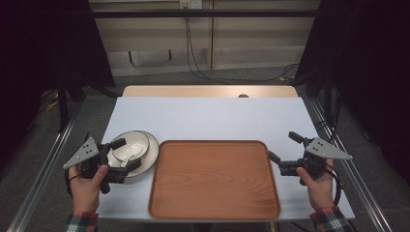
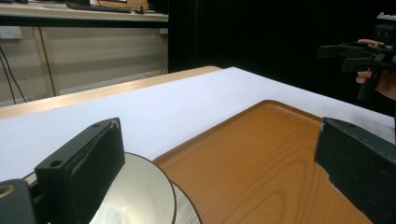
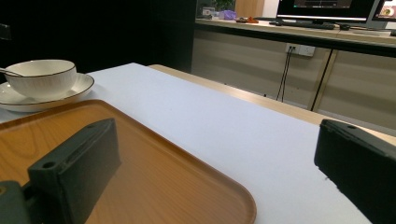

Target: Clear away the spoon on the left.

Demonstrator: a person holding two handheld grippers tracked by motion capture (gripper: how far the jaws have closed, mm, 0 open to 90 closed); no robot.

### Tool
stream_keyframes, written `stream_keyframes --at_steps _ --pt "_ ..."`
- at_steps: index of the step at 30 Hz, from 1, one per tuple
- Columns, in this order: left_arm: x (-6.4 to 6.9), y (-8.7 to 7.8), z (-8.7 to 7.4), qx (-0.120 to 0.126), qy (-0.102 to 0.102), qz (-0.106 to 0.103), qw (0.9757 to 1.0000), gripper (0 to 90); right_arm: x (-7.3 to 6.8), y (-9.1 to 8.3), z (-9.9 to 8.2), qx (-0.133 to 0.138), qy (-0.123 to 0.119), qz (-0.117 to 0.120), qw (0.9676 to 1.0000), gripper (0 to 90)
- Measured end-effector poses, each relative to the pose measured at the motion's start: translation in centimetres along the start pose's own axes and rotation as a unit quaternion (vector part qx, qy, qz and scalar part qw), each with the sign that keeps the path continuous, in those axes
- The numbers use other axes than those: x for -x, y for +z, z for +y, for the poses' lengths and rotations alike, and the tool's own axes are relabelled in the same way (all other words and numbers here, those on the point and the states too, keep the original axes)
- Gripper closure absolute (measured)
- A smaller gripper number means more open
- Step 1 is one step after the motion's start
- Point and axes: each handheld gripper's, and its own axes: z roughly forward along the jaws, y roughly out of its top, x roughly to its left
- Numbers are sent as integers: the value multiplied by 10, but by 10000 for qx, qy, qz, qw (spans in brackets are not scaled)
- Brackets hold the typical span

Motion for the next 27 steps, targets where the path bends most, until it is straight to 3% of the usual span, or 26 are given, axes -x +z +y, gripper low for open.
stream_keyframes --at_steps 3,6,7,8,10,11,15,16,18,25,26,27 --pt "0 -1 -1 -65 30 -5 10000 16 -1 0 0 -17 53 -33 10000 0" --pt "2 -2 -3 -55 -102 176 9998 15 -1 4 0 -9 28 3 10000 0" --pt "0 -4 -3 -94 -29 179 9998 15 0 4 0 -14 25 10 10000 0" --pt "1 -4 -3 -8 -137 186 9997 15 -1 5 -1 -21 42 8 10000 0" --pt "0 -5 -4 -97 -59 200 9997 15 0 5 -1 -24 30 -13 10000 0" --pt "1 -6 -5 -178 -37 313 9993 15 0 6 -1 1 71 12 10000 0" --pt "0 -8 -7 -198 -62 285 9994 12 -1 10 -1 -13 35 29 10000 1" --pt "1 -8 -8 -187 -143 399 9989 9 -1 10 -1 -19 35 54 10000 1" --pt "0 -9 -10 -145 -256 393 9988 9 -1 11 -1 -8 45 56 10000 1" --pt "-4 -14 -13 -90 -389 677 9969 6 -1 13 0 -1 73 93 9999 1" --pt "-6 -16 -14 -114 -384 643 9971 6 -1 14 0 4 68 98 9999 1" --pt "-6 -16 -14 -142 -410 794 9959 6 -1 14 0 9 68 115 9999 1"
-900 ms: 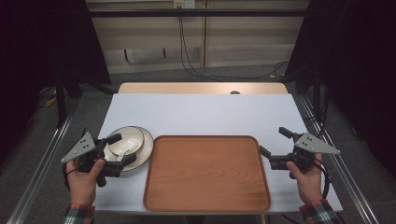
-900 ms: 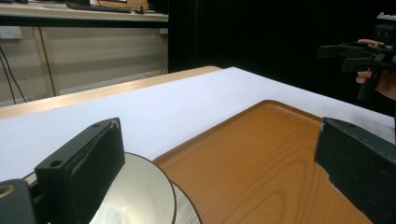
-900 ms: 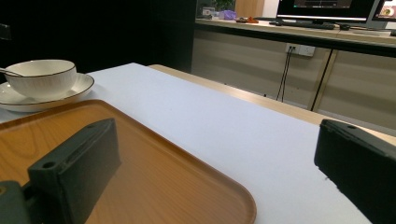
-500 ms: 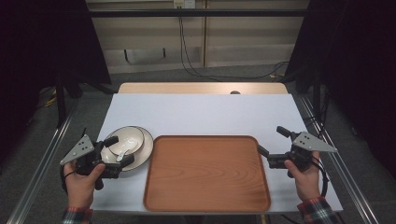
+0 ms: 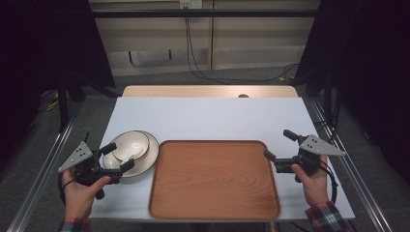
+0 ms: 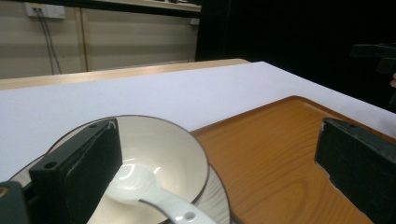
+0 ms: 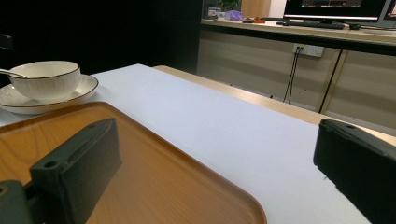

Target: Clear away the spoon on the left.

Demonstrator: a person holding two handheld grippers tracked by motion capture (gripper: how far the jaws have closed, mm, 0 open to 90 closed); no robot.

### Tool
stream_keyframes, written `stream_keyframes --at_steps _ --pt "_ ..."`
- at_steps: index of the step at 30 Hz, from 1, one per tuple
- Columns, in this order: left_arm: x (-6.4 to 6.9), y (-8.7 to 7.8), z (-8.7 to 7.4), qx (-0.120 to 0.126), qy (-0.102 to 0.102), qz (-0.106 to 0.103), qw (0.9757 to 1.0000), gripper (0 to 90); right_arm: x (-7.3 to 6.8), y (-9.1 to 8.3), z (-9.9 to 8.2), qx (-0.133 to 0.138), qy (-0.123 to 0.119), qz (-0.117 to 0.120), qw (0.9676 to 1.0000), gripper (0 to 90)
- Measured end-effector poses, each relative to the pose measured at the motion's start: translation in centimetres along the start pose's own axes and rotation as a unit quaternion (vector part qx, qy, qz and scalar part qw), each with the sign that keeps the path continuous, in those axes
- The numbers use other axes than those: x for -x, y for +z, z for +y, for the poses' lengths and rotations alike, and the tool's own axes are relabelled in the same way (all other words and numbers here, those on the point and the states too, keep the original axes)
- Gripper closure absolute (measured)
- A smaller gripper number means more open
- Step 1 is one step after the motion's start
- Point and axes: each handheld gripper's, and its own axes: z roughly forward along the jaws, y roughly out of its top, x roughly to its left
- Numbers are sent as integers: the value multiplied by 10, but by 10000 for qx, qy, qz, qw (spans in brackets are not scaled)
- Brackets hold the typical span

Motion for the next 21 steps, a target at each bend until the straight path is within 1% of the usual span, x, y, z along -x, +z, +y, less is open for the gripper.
stream_keyframes --at_steps 1,3,4,7,8,9,10,11,13,15,16,18,21 --pt "-1 0 -1 -51 24 55 10000 7 0 0 0 6 7 -5 10000 1" --pt "-1 0 -1 -48 -73 216 9997 16 0 1 0 12 -31 -25 10000 1" --pt "-2 0 -2 -8 -147 200 9997 22 0 1 0 0 -15 -17 10000 1" --pt "-4 -1 -3 -92 -98 214 9997 63 -1 1 0 0 -30 -17 10000 1" --pt "-4 -2 -4 -59 -114 159 9998 92 -1 1 1 -3 -21 -11 10000 1" --pt "-4 -2 -4 -59 -114 159 9998 109 -1 1 1 -15 -29 -25 10000 1" --pt "-4 -1 -4 -101 -107 259 9996 110 -1 1 1 -3 -26 0 10000 1" --pt "-5 -1 -5 -117 -124 300 9994 110 -1 1 1 -3 -26 -12 10000 1" --pt "-6 -1 -6 -140 -164 317 9993 112 -1 1 1 7 -30 -11 10000 1" --pt "-7 -1 -7 -134 -180 286 9993 133 -1 1 1 -13 -21 -21 10000 1" --pt "-8 -1 -8 -226 -136 370 9990 133 -1 1 1 -6 -15 -11 10000 1" --pt "-9 -1 -9 -236 -174 430 9986 141 -1 1 1 -5 -14 -12 10000 1" --pt "-10 -2 -10 -249 -212 429 9985 159 -1 1 1 5 -42 4 10000 1"
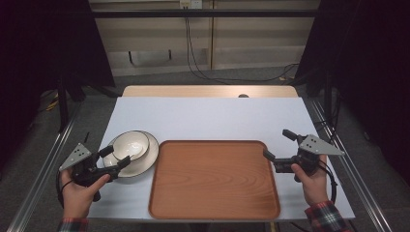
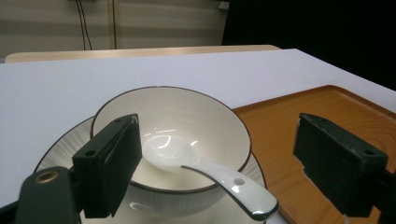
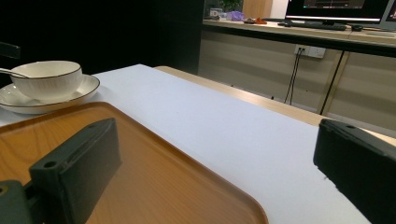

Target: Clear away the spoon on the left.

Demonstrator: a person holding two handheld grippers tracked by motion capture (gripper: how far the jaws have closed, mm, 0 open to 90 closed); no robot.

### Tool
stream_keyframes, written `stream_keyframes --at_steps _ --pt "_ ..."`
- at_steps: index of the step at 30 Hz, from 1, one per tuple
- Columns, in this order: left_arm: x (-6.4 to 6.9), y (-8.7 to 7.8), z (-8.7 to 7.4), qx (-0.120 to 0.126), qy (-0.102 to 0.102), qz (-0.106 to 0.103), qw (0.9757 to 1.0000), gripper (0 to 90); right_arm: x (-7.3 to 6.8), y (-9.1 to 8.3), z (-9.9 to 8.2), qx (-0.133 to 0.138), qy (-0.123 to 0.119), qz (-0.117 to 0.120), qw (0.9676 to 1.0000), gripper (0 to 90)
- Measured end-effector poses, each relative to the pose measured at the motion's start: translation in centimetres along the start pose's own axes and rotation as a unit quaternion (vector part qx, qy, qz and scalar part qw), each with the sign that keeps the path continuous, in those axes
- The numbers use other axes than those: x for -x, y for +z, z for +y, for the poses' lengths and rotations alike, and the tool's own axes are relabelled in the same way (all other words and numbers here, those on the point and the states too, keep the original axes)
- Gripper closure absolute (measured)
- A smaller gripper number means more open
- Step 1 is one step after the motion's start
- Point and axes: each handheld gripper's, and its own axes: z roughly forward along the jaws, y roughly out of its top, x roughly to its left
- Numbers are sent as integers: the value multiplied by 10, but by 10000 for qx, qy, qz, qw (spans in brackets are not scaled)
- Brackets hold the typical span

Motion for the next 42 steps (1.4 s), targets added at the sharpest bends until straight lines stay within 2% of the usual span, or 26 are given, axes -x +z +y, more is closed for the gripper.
stream_keyframes --at_steps 3,4,8,12,19,20,25,29,30,32,42 --pt "0 0 0 9 -31 -71 10000 178 0 0 0 3 -7 -14 10000 1" --pt "1 1 -1 -5 -48 -154 9999 191 0 0 0 3 0 -4 10000 1" --pt "3 3 -2 -137 29 -212 9997 213 0 0 0 4 -10 -5 10000 1" --pt "2 4 -4 -234 46 -133 9996 271 0 0 0 14 -10 7 10000 1" --pt "-1 1 -4 -313 86 -125 9994 360 0 0 1 18 -6 0 10000 1" --pt "-1 1 -5 -317 28 -187 9993 371 0 0 1 16 -14 -12 10000 1" --pt "-1 0 -5 -331 -44 -194 9993 433 1 0 1 35 -42 -22 10000 1" --pt "-1 -1 -5 -320 -47 -213 9992 523 1 0 1 8 -23 -29 10000 0" --pt "-1 -2 -6 -279 -150 -245 9992 554 1 1 1 22 -35 -5 10000 0" --pt "-1 -3 -6 -272 -202 -251 9991 582 0 1 1 13 -59 -5 10000 0" --pt "-6 -12 -7 -265 -234 -41 9994 632 0 3 1 3 -53 -4 10000 0"
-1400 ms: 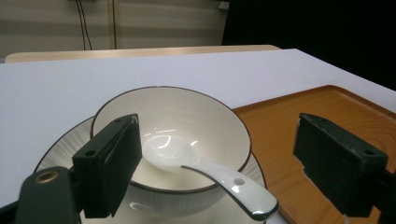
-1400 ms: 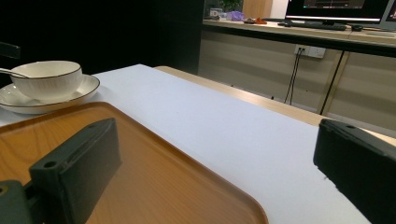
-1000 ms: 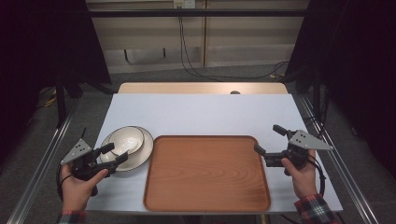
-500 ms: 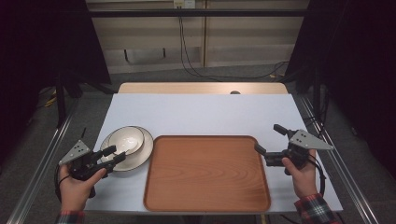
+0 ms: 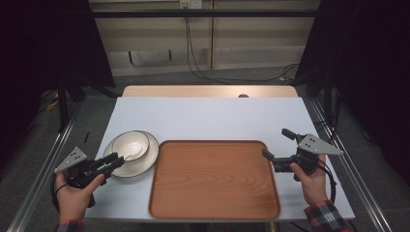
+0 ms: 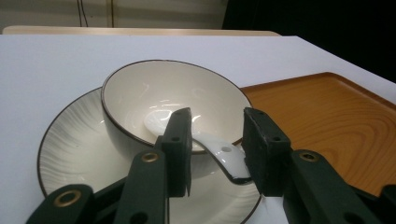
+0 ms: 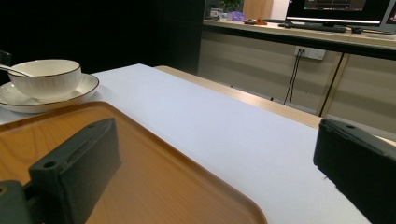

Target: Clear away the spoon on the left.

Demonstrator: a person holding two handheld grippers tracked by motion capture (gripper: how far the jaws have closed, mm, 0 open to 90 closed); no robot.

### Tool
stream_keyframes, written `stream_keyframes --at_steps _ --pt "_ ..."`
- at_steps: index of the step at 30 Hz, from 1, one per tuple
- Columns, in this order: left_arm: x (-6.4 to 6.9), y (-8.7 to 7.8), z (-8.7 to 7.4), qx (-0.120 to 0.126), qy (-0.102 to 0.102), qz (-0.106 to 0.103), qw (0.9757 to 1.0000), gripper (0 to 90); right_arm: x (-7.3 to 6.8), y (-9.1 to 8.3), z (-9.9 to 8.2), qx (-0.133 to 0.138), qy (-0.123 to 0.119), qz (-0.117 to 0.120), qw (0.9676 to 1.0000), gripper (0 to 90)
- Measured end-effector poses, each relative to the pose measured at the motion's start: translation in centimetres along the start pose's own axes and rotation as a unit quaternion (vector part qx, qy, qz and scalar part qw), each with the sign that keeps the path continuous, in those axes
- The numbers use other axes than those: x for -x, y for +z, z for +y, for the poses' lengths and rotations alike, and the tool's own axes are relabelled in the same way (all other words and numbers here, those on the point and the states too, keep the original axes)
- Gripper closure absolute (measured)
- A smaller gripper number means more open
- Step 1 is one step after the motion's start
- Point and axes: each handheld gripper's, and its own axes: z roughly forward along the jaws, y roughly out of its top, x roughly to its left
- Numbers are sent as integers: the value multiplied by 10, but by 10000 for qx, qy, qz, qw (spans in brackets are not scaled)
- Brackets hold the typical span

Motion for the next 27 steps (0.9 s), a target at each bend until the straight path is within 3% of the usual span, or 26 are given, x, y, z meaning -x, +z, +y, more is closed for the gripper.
stream_keyframes --at_steps 8,17,27 --pt "-2 -2 0 13 26 53 10000 628 0 0 0 -5 3 29 10000 1" --pt "-7 -5 -2 98 -137 182 9997 610 0 1 0 -19 6 23 10000 0" --pt "-7 -4 -5 59 -339 78 9994 561 0 1 0 -12 -8 39 10000 0"
